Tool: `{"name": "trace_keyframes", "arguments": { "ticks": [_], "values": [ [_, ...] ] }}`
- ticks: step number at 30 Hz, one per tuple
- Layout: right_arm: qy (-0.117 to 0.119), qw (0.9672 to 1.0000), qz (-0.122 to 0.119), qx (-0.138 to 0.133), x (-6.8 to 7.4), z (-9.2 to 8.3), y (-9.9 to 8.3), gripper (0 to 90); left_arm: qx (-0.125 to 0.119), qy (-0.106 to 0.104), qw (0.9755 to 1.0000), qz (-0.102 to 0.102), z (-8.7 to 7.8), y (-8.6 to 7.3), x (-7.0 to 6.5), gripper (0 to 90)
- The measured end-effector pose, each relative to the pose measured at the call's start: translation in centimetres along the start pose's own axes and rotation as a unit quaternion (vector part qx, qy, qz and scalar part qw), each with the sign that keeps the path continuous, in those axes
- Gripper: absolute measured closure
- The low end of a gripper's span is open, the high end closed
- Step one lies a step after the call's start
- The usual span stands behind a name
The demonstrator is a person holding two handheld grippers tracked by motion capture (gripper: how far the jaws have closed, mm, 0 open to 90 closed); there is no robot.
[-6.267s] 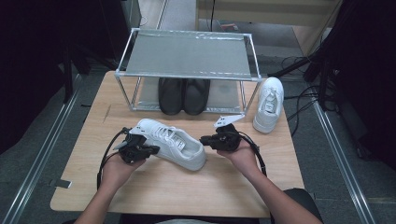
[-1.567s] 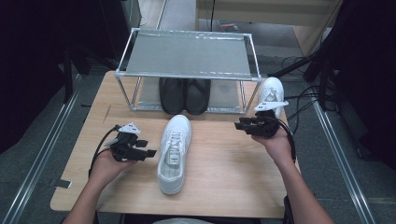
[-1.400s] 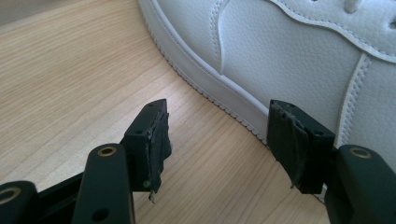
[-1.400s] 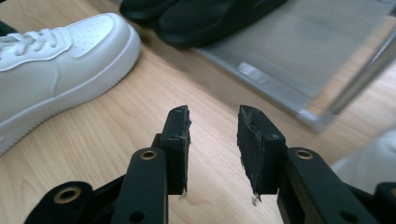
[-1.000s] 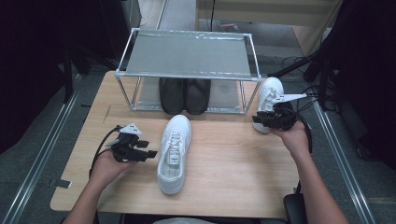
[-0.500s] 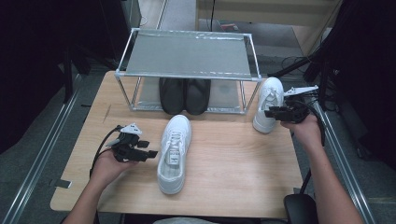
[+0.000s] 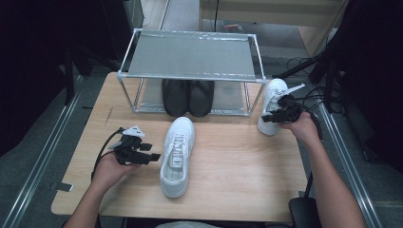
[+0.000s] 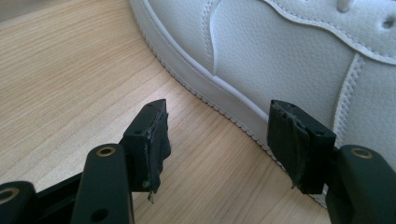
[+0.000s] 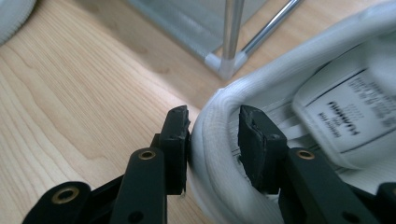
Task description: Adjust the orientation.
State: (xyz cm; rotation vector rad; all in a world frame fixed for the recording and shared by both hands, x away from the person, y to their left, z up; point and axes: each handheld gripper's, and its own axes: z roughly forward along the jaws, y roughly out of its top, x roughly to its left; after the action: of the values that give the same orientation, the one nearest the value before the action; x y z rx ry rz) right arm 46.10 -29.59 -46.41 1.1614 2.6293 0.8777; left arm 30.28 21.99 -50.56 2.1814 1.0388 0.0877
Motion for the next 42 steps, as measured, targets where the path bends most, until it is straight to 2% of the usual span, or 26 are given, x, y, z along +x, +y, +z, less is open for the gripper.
{"name": "trace_keyframes", "arguments": {
  "ticks": [2, 5, 9, 13, 15, 19, 21, 23, 27, 29, 35, 40, 42],
  "values": [
    [-0.001, 0.9999, -0.001, 0.011, 0.0, 0.8, 0.0, 63.2, 0.000, 0.000, 1.0000, 0.000, 0.0, 0.0, 0.0, 39.1],
    [0.000, 1.0000, -0.003, 0.008, 0.0, 0.9, 0.1, 63.5, 0.000, 0.000, 1.0000, 0.000, 0.0, 0.0, 0.0, 39.1],
    [-0.008, 0.9998, -0.019, 0.006, 0.1, 1.0, 0.0, 62.6, 0.004, -0.001, 1.0000, 0.002, 0.1, 0.0, 0.0, 39.0],
    [-0.003, 1.0000, -0.004, 0.003, 0.0, 1.0, -0.2, 64.4, -0.005, 0.004, 1.0000, 0.001, -0.2, 0.0, 0.0, 39.0],
    [0.003, 0.9999, 0.014, 0.005, 0.0, 1.0, -0.2, 67.3, -0.003, 0.004, 1.0000, 0.000, -0.3, 0.0, 0.1, 39.0],
    [0.002, 0.9989, 0.045, -0.014, 0.0, 1.0, -0.4, 70.8, -0.008, 0.006, 0.9999, -0.003, -0.4, 0.0, 0.3, 39.1],
    [-0.001, 0.9989, 0.047, -0.001, 0.1, 1.1, 0.0, 71.4, -0.010, 0.005, 0.9999, -0.003, -0.4, 0.1, 0.3, 39.0],
    [-0.006, 0.9987, 0.050, -0.004, 0.2, 1.1, 0.0, 72.2, -0.010, 0.004, 0.9999, -0.002, -0.5, 0.1, 0.4, 39.0],
    [-0.037, 0.9989, 0.028, 0.009, 1.1, 0.7, 0.1, 74.7, -0.015, 0.007, 0.9998, -0.006, -0.7, 0.2, 0.6, 39.0],
    [-0.042, 0.9988, 0.021, 0.016, 1.3, 0.5, 0.0, 75.4, -0.015, 0.007, 0.9998, -0.009, -0.7, 0.2, 0.7, 39.0],
    [-0.028, 0.9992, 0.009, 0.025, 2.5, -0.4, -0.2, 75.6, -0.015, 0.008, 0.9998, -0.009, -0.7, 0.2, 0.6, 39.0],
    [-0.028, 0.9995, 0.007, 0.010, 3.6, -1.1, -0.4, 75.1, -0.017, 0.007, 0.9998, -0.009, -0.8, 0.2, 0.8, 39.0],
    [-0.038, 0.9992, 0.000, 0.010, 4.2, -1.2, -0.5, 75.0, -0.015, 0.006, 0.9998, -0.010, -0.9, 0.2, 0.8, 39.0]
  ]
}}
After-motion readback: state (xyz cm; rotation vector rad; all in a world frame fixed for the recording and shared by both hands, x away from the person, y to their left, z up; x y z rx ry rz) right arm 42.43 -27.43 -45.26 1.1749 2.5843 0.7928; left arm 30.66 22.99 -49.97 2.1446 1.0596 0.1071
